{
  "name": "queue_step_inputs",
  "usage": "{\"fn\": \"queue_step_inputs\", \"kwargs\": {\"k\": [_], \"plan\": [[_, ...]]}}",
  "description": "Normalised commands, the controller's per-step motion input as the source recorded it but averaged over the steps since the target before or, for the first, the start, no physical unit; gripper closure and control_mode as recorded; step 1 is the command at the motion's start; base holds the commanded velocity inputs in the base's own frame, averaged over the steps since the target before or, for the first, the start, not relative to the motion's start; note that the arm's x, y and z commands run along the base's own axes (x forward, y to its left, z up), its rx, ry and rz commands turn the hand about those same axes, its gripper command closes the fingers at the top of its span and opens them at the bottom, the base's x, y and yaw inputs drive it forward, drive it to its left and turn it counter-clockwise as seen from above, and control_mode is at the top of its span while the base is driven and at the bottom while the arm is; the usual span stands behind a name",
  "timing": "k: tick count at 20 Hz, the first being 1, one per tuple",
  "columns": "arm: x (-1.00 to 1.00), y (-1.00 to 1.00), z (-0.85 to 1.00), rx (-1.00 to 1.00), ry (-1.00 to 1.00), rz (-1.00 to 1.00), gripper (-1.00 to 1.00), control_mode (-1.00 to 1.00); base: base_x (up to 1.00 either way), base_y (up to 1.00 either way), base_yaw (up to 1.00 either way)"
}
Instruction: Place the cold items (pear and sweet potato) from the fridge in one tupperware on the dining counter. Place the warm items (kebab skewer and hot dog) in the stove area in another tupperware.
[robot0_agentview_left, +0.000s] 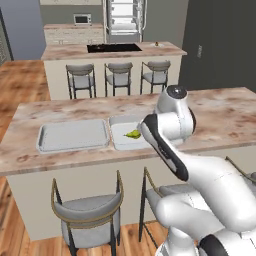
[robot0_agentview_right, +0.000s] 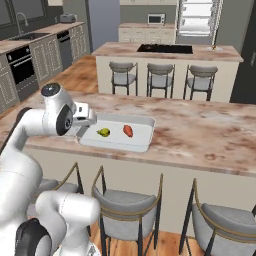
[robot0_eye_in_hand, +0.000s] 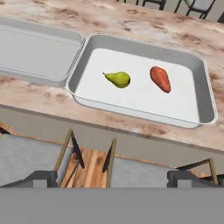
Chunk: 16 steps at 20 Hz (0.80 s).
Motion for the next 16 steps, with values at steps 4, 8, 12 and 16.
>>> {"fn": "queue_step_inputs", "kwargs": {"k": [4, 8, 12, 16], "plan": [[-1.00, 0.01, 0.55, -0.08, 0.00, 0.00, -1.00, -1.00, 0.00, 0.00, 0.00], [-1.00, 0.00, 0.50, -0.02, 0.00, 0.00, -1.00, -1.00, 0.00, 0.00, 0.00], [-1.00, 0.00, 0.42, 0.00, 0.00, 0.00, -1.00, -1.00, 0.00, 0.00, 0.00], [-1.00, 0.00, 0.32, 0.00, -0.03, -0.02, -1.00, -1.00, 0.00, 0.00, 0.00]]}}
